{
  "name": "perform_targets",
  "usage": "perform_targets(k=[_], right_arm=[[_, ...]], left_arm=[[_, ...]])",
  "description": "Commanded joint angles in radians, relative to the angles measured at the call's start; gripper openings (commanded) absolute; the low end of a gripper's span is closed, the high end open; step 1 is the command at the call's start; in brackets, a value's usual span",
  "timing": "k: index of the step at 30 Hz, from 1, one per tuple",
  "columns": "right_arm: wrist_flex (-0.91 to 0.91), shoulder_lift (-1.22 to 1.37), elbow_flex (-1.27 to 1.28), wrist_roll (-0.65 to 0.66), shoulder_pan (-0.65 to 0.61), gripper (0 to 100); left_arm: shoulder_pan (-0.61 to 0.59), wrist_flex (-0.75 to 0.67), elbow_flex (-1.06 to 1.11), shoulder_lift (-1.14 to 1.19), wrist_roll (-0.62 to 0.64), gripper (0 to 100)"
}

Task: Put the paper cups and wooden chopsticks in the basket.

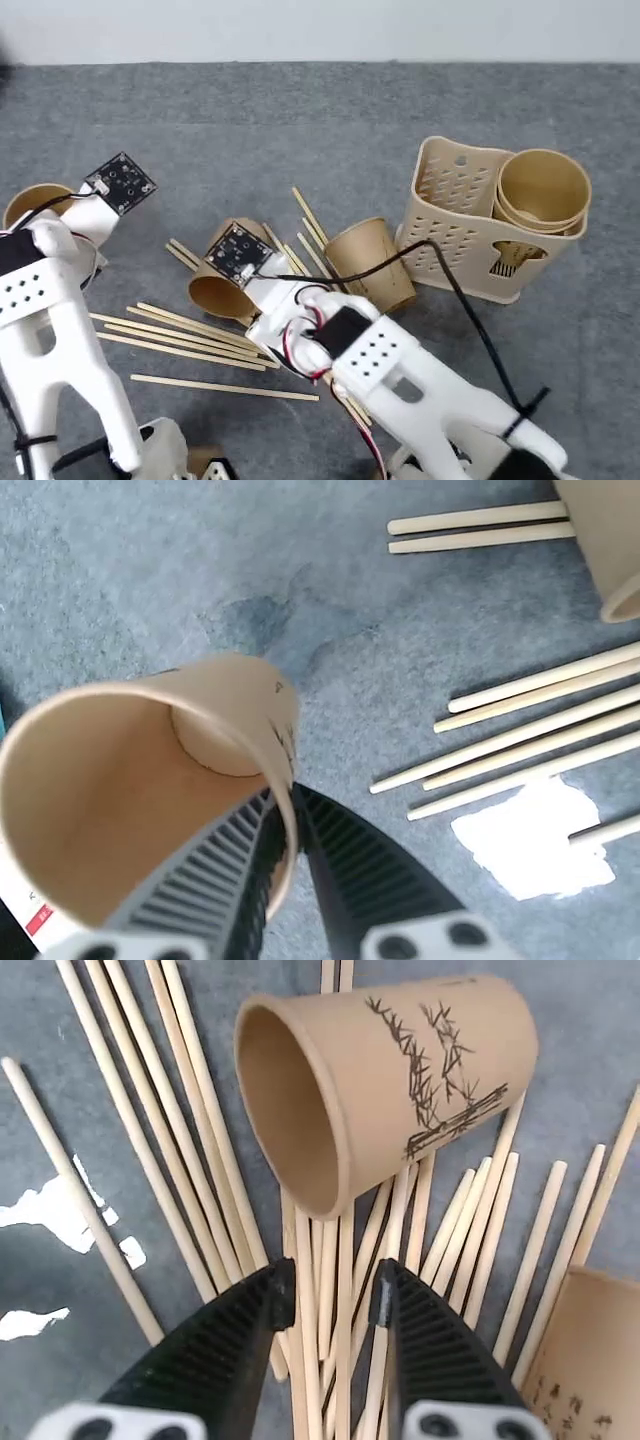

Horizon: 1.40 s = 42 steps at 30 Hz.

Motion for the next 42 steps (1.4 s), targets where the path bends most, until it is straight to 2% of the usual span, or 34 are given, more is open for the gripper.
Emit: perform_targets(k=[1,11,13,16,23,27,32,37,42], right_arm=[[-0.070,0.045,-0.084,0.005,-0.010,14.7],[-0.346,0.216,-0.084,0.005,0.041,14.3],[-0.366,0.231,-0.084,0.005,0.070,11.7],[-0.367,0.229,-0.089,0.005,0.104,0.8],[-0.343,0.128,-0.091,-0.069,0.163,0.9],[-0.214,0.024,-0.153,-0.068,0.216,0.8],[0.094,-0.074,-0.387,-0.068,0.328,0.8],[0.424,-0.102,-0.677,-0.008,0.487,0.8],[0.608,-0.104,-0.864,0.058,0.657,0.8]], left_arm=[[-0.005,0.003,-0.007,-0.048,0.011,1],[-0.025,0.003,-0.004,-0.043,0.011,1],[-0.031,0.003,-0.004,-0.043,0.011,1],[-0.038,0.003,-0.002,-0.043,0.011,1],[-0.035,0.003,0.008,-0.043,0.011,1],[-0.037,0.003,0.027,-0.049,0.011,1],[-0.037,0.003,0.030,-0.051,0.011,1],[-0.038,0.003,0.030,-0.051,0.011,1],[-0.038,0.003,0.030,-0.051,0.011,1]])
